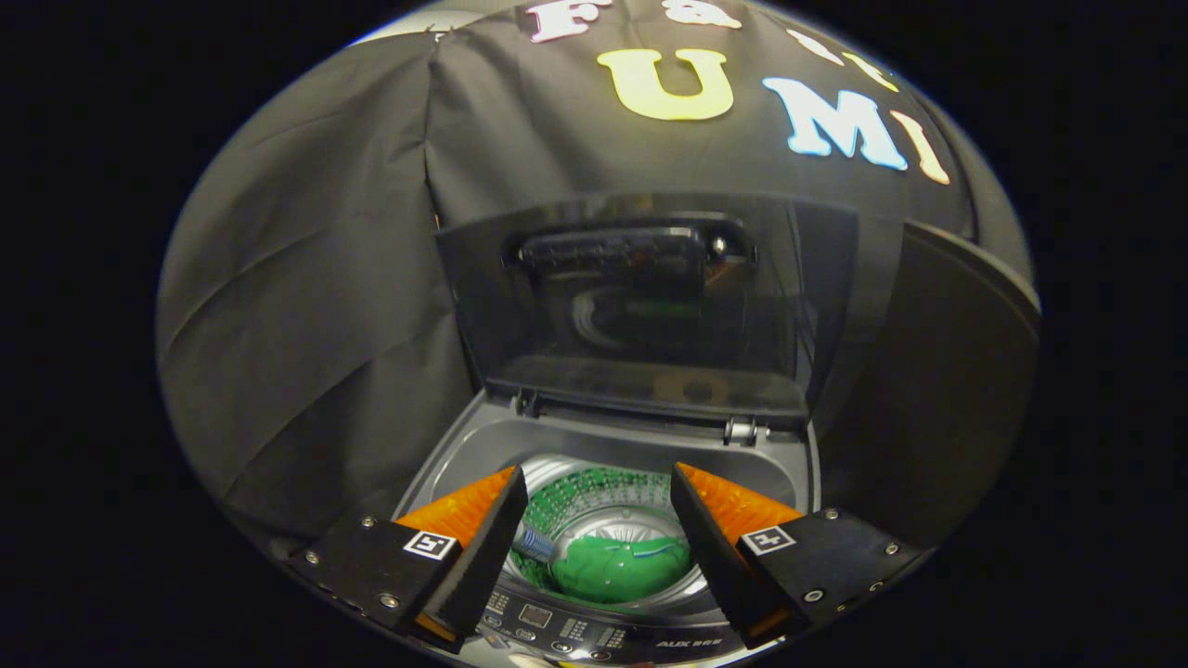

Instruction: Put the clothes into the washing machine and then close the washing machine lid.

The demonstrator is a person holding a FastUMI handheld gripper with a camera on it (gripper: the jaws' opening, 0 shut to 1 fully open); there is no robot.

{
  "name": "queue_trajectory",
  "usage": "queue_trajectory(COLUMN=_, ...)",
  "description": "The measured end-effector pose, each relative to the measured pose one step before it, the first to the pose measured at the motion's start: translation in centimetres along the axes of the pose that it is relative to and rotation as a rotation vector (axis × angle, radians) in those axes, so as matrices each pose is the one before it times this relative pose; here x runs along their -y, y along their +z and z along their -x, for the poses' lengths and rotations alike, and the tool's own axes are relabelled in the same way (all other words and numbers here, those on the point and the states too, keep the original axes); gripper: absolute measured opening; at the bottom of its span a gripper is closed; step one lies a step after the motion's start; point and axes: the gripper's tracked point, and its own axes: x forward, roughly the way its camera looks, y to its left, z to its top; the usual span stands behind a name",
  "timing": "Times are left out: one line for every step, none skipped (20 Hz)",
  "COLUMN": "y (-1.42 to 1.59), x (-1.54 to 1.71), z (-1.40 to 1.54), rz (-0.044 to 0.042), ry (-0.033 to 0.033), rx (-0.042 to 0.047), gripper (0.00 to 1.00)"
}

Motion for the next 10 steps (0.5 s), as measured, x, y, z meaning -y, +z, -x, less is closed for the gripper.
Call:
queue_trajectory(y=1.134, x=-0.132, z=0.418, rz=0.01070, ry=0.00367, rx=0.03186, gripper=0.96)
queue_trajectory(y=1.169, x=-0.061, z=0.309, rz=0.01004, ry=0.00164, rx=0.03507, gripper=0.96)
queue_trajectory(y=1.203, x=0.007, z=0.304, rz=0.01020, ry=-0.00290, rx=0.03718, gripper=0.96)
queue_trajectory(y=1.213, x=0.071, z=0.249, rz=0.00825, ry=-0.00269, rx=0.03378, gripper=0.96)
queue_trajectory(y=1.040, x=-0.058, z=0.190, rz=0.00786, ry=-0.00192, rx=0.02770, gripper=0.96)
queue_trajectory(y=1.127, x=-0.034, z=0.138, rz=0.00694, ry=-0.00036, rx=0.02555, gripper=0.96)
queue_trajectory(y=0.903, x=0.038, z=0.185, rz=0.00836, ry=-0.00180, rx=0.01989, gripper=0.96)
queue_trajectory(y=0.950, x=0.090, z=-0.033, rz=0.00735, ry=-0.00284, rx=0.01710, gripper=0.96)
queue_trajectory(y=0.880, x=0.023, z=0.074, rz=0.00582, ry=-0.00309, rx=0.01746, gripper=0.96)
queue_trajectory(y=0.823, x=0.084, z=-0.179, rz=0.00441, ry=-0.00150, rx=0.01286, gripper=0.96)
